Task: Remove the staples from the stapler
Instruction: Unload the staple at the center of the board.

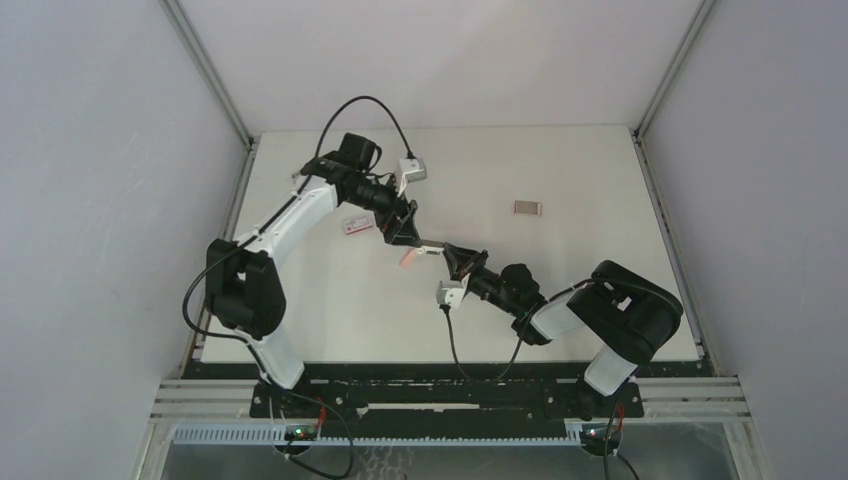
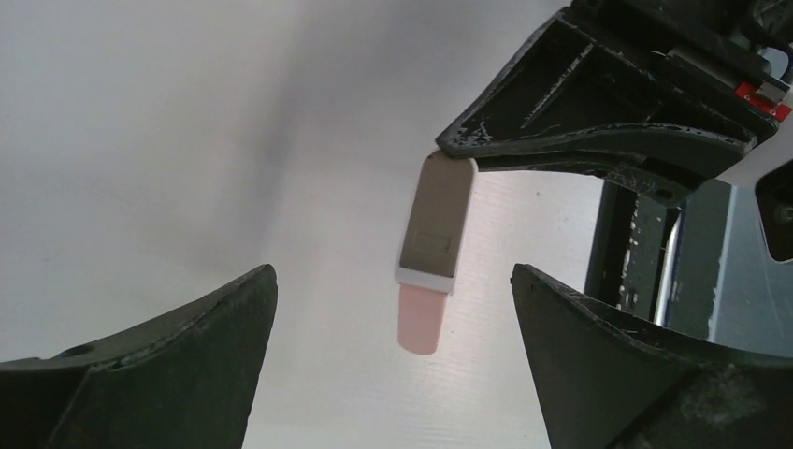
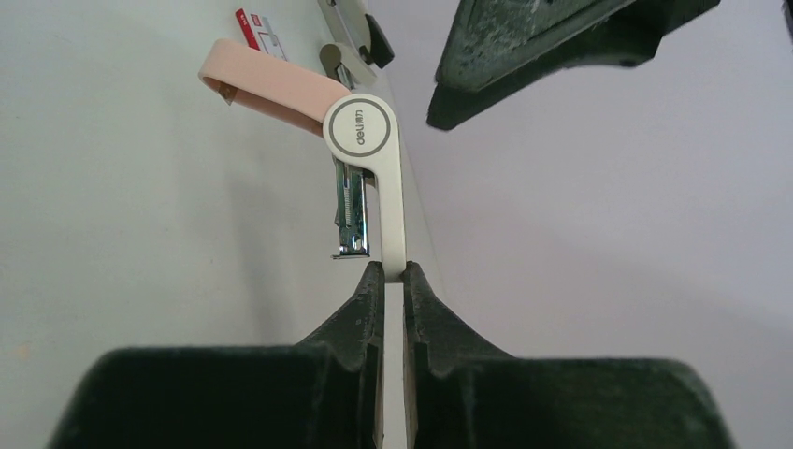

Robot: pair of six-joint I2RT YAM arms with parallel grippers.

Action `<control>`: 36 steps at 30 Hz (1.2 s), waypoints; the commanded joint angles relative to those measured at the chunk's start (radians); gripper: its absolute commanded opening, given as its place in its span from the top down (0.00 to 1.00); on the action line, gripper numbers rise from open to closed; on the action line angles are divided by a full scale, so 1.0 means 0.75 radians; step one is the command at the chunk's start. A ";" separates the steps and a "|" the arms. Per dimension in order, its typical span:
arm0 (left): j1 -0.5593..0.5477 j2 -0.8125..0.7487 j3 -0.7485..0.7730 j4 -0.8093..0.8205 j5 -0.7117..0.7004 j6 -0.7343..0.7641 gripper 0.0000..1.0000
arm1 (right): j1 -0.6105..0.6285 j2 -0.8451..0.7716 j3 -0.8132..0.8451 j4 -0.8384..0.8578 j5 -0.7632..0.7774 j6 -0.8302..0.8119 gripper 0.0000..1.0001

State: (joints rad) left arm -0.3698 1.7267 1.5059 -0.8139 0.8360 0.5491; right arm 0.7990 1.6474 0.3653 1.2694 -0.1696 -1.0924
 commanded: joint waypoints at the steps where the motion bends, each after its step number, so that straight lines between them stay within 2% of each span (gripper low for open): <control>1: -0.040 0.055 0.086 -0.159 0.053 0.113 0.00 | 0.000 -0.036 -0.002 0.096 -0.035 -0.038 1.00; 7: -0.087 0.103 0.114 -0.245 0.086 0.170 0.02 | 0.002 -0.042 -0.004 0.103 -0.036 -0.045 1.00; 15: -0.106 0.138 0.127 -0.254 0.103 0.164 0.25 | 0.002 -0.051 -0.011 0.103 -0.046 -0.048 1.00; 24: -0.110 0.146 0.122 -0.244 0.098 0.159 0.63 | 0.002 -0.057 -0.012 0.095 -0.050 -0.041 1.00; 28: -0.114 0.148 0.114 -0.223 0.087 0.146 0.89 | 0.003 -0.059 -0.011 0.087 -0.046 -0.037 1.00; 30: -0.114 0.145 0.106 -0.203 0.075 0.135 0.96 | 0.004 -0.058 0.003 0.070 -0.021 -0.031 0.98; 31: -0.114 0.139 0.089 -0.177 0.059 0.120 0.96 | 0.003 -0.056 0.013 0.051 0.002 -0.036 0.84; 33: -0.115 0.117 0.058 -0.099 0.027 0.066 0.97 | -0.004 -0.057 0.036 0.033 0.058 -0.030 0.46; 34: -0.114 0.106 0.036 -0.038 -0.006 0.021 0.97 | -0.015 -0.061 0.043 0.032 0.078 -0.023 0.30; 36: -0.114 0.084 -0.012 0.102 -0.107 -0.084 0.96 | -0.050 -0.090 0.050 0.013 0.101 0.003 0.07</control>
State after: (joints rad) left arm -0.4515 1.8370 1.5440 -0.9192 0.8391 0.6083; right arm 0.7929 1.6341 0.3641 1.2705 -0.1562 -1.1179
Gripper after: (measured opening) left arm 0.368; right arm 0.753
